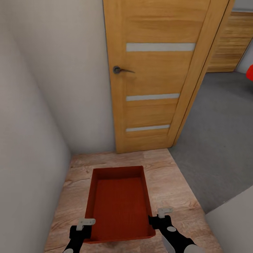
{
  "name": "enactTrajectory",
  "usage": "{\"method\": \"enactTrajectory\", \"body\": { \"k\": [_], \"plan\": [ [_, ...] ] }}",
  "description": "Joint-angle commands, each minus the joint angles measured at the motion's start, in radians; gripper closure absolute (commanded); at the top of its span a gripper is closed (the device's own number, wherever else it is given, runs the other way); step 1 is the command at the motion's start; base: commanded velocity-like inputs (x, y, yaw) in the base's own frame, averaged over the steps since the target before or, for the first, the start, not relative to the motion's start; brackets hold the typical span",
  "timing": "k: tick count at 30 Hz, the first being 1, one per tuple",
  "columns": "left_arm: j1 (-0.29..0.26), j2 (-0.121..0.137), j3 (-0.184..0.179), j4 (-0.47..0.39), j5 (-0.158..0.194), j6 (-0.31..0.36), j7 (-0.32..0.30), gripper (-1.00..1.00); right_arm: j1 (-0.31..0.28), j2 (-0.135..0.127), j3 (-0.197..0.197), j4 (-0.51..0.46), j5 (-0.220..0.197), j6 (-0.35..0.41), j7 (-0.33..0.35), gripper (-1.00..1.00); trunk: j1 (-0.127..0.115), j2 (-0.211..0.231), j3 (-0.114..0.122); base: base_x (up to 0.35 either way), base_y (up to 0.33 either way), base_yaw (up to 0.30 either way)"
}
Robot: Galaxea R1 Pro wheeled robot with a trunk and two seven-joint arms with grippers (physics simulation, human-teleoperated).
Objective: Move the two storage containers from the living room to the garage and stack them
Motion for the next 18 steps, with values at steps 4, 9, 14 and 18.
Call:
{"method": "enactTrajectory", "body": {
  "k": [4, 9, 14, 18],
  "plan": [
    [-0.001, 0.000, 0.013, -0.002, -0.020, -0.003, 0.011, 1.00, -0.001, -0.006, -0.004, 0.002, 0.001, -0.003, -0.013, 1.00, 0.000, 0.000, -0.001, 0.214, 0.112, 0.000],
    [-0.001, 0.000, 0.013, -0.002, -0.019, -0.003, 0.011, 1.00, -0.001, -0.006, -0.004, 0.002, 0.001, -0.003, -0.013, 1.00, 0.000, 0.000, -0.001, 0.046, 0.024, -0.046],
    [-0.001, 0.000, 0.013, -0.002, -0.020, -0.003, 0.011, 1.00, -0.001, -0.006, -0.004, 0.002, 0.000, -0.003, -0.013, 1.00, 0.000, 0.000, -0.001, 0.009, 0.005, -0.195],
    [-0.001, 0.000, 0.013, -0.002, -0.019, -0.003, 0.011, 1.00, -0.001, -0.006, -0.004, 0.002, 0.000, -0.003, -0.013, 1.00, 0.000, 0.000, -0.001, 0.002, 0.001, -0.252]
  ]
}}
